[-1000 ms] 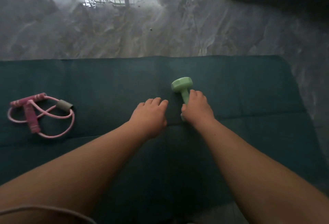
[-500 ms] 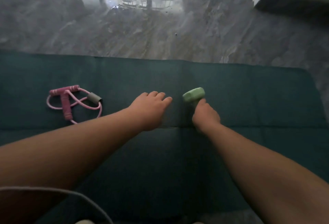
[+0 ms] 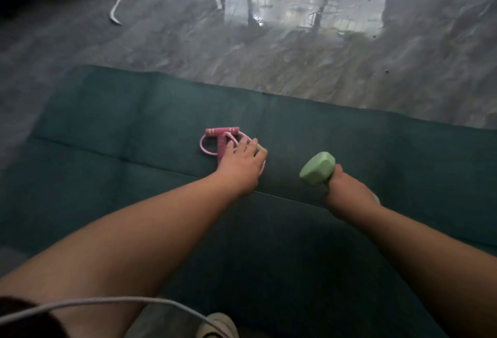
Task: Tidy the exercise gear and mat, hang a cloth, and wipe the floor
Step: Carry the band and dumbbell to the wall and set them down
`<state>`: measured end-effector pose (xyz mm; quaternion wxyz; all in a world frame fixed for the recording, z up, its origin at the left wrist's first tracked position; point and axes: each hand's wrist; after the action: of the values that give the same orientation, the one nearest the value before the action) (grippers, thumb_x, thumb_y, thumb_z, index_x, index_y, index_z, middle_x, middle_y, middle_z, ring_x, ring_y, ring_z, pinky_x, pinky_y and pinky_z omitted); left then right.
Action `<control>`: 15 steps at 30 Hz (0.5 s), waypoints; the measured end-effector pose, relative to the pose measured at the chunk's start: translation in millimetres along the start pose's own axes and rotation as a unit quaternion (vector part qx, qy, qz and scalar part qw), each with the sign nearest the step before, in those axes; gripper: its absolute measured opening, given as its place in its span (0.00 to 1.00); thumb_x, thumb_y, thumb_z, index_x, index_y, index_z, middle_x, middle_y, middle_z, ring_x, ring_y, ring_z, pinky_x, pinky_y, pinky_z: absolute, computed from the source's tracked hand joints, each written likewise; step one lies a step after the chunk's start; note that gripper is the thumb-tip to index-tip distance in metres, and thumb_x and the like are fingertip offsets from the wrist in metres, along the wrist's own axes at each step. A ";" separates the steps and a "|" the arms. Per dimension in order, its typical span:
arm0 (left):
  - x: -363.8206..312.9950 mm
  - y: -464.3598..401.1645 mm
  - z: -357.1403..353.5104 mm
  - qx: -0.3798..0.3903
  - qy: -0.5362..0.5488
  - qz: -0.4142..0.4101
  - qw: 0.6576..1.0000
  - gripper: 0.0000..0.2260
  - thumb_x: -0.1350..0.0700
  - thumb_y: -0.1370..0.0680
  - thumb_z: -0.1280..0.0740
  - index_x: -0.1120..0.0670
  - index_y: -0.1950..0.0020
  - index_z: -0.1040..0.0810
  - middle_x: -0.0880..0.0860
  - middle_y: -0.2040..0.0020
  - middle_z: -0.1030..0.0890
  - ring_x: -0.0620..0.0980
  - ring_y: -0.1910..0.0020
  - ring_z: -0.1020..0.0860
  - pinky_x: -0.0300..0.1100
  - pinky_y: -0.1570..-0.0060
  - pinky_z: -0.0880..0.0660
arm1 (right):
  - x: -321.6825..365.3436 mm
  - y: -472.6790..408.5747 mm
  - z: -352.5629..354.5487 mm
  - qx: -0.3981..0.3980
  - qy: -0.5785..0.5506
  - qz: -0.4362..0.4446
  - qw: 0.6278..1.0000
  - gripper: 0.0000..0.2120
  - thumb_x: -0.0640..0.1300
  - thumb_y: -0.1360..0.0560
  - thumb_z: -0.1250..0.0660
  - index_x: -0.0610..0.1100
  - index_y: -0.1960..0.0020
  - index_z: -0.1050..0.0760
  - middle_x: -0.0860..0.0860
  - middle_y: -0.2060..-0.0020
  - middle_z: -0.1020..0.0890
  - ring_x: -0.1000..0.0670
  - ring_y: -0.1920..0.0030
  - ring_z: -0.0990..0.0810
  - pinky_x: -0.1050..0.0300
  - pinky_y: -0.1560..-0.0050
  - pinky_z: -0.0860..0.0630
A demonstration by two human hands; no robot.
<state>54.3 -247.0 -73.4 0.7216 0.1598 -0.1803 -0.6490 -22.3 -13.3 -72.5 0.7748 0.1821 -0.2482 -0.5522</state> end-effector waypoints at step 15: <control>44.5 -10.9 -37.3 0.124 0.169 0.129 0.969 0.32 0.63 0.25 0.37 0.45 0.24 0.41 0.50 0.21 0.68 0.65 0.25 0.45 0.59 0.35 0.30 | 22.1 13.7 -12.5 0.039 -0.012 0.016 0.999 0.18 0.40 0.24 0.39 0.49 0.36 0.38 0.52 0.54 0.23 0.46 0.54 0.21 0.49 0.52 0.25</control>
<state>66.2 -292.6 -109.1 0.7935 0.3311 -0.1540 -0.4868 1.4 -29.6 -70.9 0.7728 0.2015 -0.2817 -0.5319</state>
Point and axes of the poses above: each hand's wrist, its own y-axis away from the middle knuckle, its own z-axis out of the back of the hand, x = y × z
